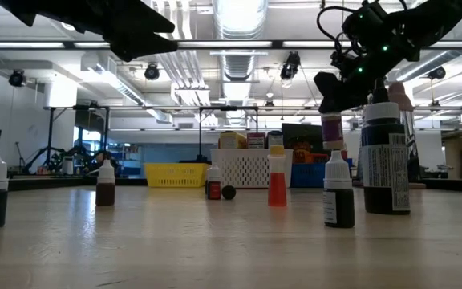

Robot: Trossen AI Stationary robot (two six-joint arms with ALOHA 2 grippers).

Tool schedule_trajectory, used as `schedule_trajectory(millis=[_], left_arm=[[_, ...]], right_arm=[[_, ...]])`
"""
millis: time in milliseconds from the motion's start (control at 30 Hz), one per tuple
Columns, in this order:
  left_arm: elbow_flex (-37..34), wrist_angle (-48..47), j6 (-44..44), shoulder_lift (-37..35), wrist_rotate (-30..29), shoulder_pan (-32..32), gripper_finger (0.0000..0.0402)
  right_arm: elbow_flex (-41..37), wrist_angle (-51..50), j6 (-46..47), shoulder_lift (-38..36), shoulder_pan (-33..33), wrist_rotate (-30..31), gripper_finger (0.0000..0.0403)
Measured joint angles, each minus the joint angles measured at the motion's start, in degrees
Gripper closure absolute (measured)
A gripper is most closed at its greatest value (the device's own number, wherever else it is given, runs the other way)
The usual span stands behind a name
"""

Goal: Pick & Place Kitchen Items
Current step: Put the black seasoning bottle into the blue basket

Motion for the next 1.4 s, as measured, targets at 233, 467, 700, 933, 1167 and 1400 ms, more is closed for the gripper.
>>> schedule_trajectory(millis=[233, 467, 700, 933, 1167, 1400], left_arm=[[0.00, 0.00, 0.02, 0.00, 0.00, -0.04, 0.0090], [0.00, 0.00, 0.02, -0.02, 0.00, -0.04, 0.0090], [0.00, 0.00, 0.22, -0.02, 0.00, -0.02, 0.0090], [0.02, 0.15, 1.52, -0.02, 0.00, 0.02, 0.0090], [0.02, 1.10, 1.81, -0.02, -0.02, 0.04, 0.0090], [0.02, 1.07, 1.81, -0.02, -0.02, 0.04, 0.0090]], right_arm=[[-0.11, -0.37, 0.83, 0.05, -0.22, -0.20, 0.0194], [-0.17, 1.20, 2.53, 0.15, 0.67, -2.01, 0.0195], [-0.22, 5.11, 4.01, 0.17, 2.54, 0.50, 0.0198], [-0.22, 5.19, 8.27, 0.17, 8.23, 7.98, 0.0198], [-0.11, 5.98, 14.29, 4.39, 12.55, 18.52, 0.0199], [-0.11, 10.08, 14.96, 13.14, 12.43, 22.91, 0.0199]])
